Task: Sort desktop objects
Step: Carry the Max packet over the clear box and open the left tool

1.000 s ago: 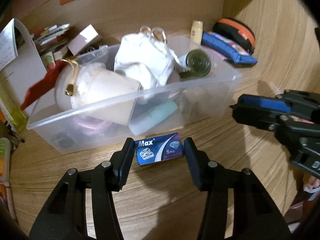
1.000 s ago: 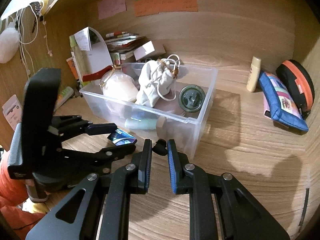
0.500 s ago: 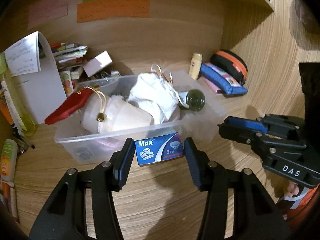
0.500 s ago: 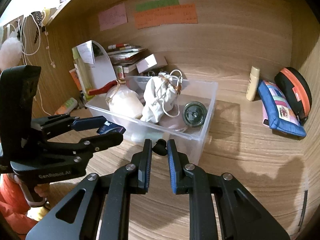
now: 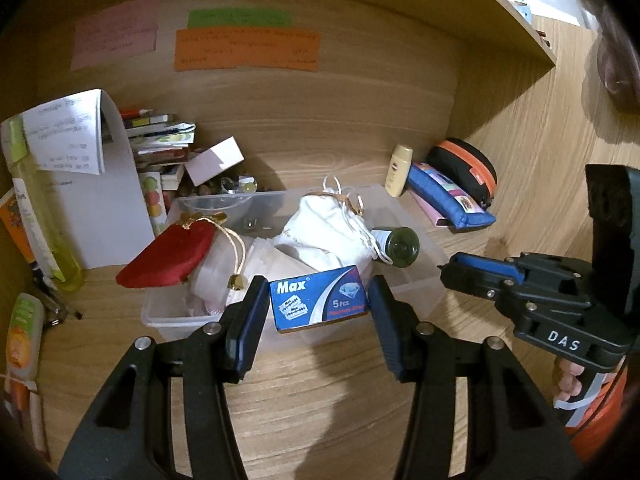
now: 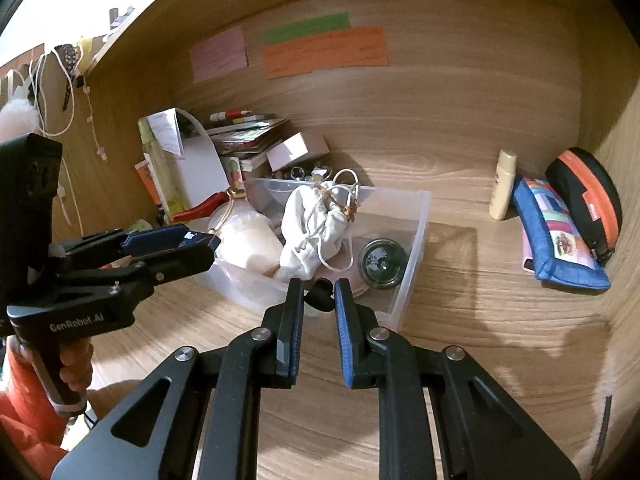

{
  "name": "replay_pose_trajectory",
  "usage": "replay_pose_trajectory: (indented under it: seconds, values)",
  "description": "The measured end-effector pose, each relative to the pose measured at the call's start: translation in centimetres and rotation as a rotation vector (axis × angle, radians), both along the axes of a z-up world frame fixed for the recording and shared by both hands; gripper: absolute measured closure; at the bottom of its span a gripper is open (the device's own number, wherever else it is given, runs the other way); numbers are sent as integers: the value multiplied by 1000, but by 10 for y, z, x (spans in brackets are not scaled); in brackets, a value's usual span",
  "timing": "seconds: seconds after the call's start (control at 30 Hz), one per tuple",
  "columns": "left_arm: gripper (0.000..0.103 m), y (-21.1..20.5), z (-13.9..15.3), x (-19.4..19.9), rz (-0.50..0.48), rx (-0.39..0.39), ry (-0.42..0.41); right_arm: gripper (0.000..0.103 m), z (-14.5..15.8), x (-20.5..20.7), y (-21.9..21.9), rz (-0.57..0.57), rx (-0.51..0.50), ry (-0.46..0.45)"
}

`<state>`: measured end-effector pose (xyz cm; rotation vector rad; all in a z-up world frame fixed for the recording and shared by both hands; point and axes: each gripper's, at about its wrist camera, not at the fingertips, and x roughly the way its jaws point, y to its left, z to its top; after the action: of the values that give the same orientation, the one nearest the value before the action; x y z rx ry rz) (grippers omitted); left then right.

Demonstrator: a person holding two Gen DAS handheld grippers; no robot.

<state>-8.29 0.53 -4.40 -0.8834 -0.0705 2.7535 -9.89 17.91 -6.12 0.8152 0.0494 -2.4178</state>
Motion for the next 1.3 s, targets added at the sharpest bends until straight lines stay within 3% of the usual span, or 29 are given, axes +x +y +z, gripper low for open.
replay_pose_trajectory:
  seconds: [0.53,0.93,1.1,1.3]
  values:
    - [53,-2,-14,-42,-13,2,-45,89,-12,-35,-8,-32,33,-55]
    - [53,12,-19,-55,-38,-44,-42,89,-20,-48,-14,-49,68,-58]
    - [47,15,-18,-54,-36,-60,-32,89,-20,-49,-13,-53,70,-66]
    - [40,12,-15,-50,-24,-67,-12,81,-17,-45,-13,-52,70,-48]
